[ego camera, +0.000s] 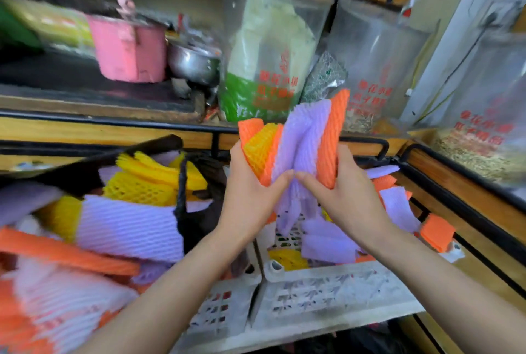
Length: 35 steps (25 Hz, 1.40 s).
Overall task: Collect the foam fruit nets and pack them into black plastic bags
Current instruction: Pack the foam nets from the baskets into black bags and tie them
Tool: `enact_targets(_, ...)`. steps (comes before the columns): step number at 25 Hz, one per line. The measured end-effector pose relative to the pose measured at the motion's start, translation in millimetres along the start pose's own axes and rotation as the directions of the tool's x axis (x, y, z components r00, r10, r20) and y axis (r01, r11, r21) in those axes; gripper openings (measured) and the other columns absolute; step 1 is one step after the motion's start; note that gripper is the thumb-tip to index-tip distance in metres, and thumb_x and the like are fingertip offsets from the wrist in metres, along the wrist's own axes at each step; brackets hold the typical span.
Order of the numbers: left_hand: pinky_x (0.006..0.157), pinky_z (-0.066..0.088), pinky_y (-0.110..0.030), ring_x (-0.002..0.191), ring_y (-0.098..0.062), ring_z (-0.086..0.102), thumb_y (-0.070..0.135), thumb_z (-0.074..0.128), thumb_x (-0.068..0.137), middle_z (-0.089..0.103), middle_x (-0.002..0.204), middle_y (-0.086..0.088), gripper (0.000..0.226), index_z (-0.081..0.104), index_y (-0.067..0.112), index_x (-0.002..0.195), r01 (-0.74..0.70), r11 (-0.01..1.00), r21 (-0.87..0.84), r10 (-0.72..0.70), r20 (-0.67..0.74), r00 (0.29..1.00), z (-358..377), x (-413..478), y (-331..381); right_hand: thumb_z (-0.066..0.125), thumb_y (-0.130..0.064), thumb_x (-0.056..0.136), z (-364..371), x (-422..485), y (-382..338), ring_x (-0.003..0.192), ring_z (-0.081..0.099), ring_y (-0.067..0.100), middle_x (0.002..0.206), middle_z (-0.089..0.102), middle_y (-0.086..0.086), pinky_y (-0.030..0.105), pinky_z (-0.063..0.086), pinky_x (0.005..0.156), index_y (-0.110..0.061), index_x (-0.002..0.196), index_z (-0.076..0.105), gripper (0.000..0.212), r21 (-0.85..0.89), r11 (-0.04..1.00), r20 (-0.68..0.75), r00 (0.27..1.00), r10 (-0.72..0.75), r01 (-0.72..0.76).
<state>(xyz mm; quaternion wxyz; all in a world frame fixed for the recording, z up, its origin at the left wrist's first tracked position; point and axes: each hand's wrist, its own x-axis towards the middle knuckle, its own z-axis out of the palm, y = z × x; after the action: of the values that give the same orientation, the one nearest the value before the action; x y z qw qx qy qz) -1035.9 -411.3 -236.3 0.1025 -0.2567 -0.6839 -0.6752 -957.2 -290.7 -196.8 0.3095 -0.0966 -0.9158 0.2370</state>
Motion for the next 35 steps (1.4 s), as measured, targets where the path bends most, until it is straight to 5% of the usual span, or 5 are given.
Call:
enact_targets(5,0.110,0.035,-0.033,0.130,-0.012,0.040,0.065,0.067,0.049,0.036,0.139,0.000,0.112,0.018,0.020,0.140,-0.029,0.998,-0.063,0.029,-0.005,1.000,-76,2,56,0.061,-0.033,0.083,-5,-9,-84,0.106,0.048,0.016,0.107,0.048,-0.006,0.022,0.036,0.091,-0.017,0.132,0.048,0.053,0.011,0.947,0.052,0.946,-0.321,0.321)
enact_targets(12,0.082,0.047,-0.020,0.099,-0.006,0.056,0.033,0.085,0.057,0.055,0.113,0.002,0.084,0.033,0.018,0.120,0.029,0.996,-0.081,-0.046,-0.213,0.976,-192,-8,82,0.056,-0.027,0.080,22,-30,-184,0.117,0.038,-0.005,0.120,0.040,-0.008,0.003,0.022,0.099,-0.020,0.142,0.038,0.065,0.207,0.859,0.207,0.837,-0.506,0.468)
enact_targets(23,0.070,0.037,-0.019,0.099,-0.019,0.054,0.026,0.078,0.069,0.052,0.109,0.000,0.075,0.033,0.017,0.129,0.138,0.951,0.276,-0.077,-0.218,0.973,-275,-25,21,0.066,-0.026,0.086,76,-21,-169,0.134,0.030,0.024,0.143,0.035,0.013,0.033,0.025,0.110,-0.002,0.142,0.026,0.073,-0.113,0.993,0.197,0.980,-0.005,0.028)
enact_targets(26,0.079,0.040,-0.027,0.108,-0.022,0.055,0.030,0.076,0.069,0.049,0.124,-0.004,0.088,0.025,0.017,0.139,0.113,0.911,0.396,-0.074,-0.111,0.991,-264,-22,0,0.061,-0.027,0.090,82,-21,-155,0.121,0.044,0.030,0.132,0.044,0.015,0.037,0.038,0.096,-0.001,0.133,0.037,0.055,-0.009,0.935,0.428,0.843,0.325,-0.355)
enact_targets(35,0.115,0.015,-0.042,0.141,-0.018,0.012,0.079,0.028,0.072,0.016,0.154,-0.003,0.102,0.006,0.018,0.151,-0.147,0.693,0.706,0.000,0.204,0.979,-228,-27,-18,0.059,-0.005,0.086,97,-24,-164,0.077,0.063,0.010,0.101,0.062,0.010,0.026,0.052,0.065,-0.008,0.108,0.051,0.024,0.409,0.829,0.430,0.881,0.195,-0.383)
